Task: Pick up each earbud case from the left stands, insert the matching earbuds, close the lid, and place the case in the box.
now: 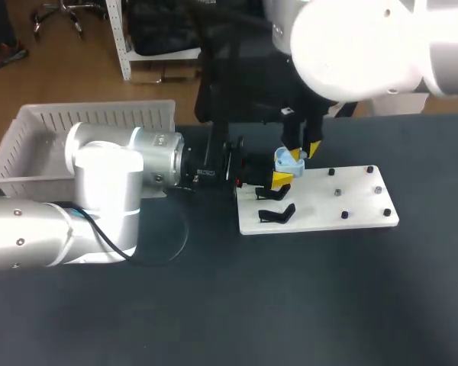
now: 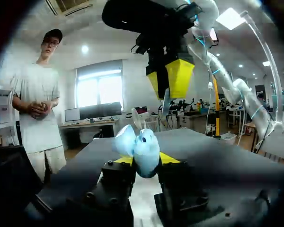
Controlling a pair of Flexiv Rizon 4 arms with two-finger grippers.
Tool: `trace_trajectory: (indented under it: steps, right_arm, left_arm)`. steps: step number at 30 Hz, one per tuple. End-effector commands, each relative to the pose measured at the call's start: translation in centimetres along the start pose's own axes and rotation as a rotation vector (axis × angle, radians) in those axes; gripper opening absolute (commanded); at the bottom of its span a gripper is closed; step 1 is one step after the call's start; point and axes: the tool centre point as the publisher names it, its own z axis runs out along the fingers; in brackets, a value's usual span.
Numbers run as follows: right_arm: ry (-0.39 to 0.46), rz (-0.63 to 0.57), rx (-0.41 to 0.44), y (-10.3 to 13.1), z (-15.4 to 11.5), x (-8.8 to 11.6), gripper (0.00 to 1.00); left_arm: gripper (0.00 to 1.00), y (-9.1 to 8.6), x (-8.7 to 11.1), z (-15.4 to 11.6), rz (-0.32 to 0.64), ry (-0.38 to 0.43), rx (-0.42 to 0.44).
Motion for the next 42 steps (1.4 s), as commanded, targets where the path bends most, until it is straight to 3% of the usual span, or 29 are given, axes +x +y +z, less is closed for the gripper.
trace_trajectory:
  steps: [1,8,42]
  right_arm:
    - [0.023,-0.010,-0.011,0.2,-0.1,-0.8,0.00]
    - [0.079,-0.005,-0.078,0.1,0.2,-1.7,0.00]
    - [0.121,-0.033,-0.044,1.5,1.5,-2.9,0.00]
  left_arm:
    - [0.00,-0.2,0.1,0.0,0.004,-0.002,-0.007]
    - [0.00,-0.2,0.1,0.0,0.004,-0.002,-0.007]
    - [0.00,-0.2,0.1,-0.1,0.021,0.023,0.004]
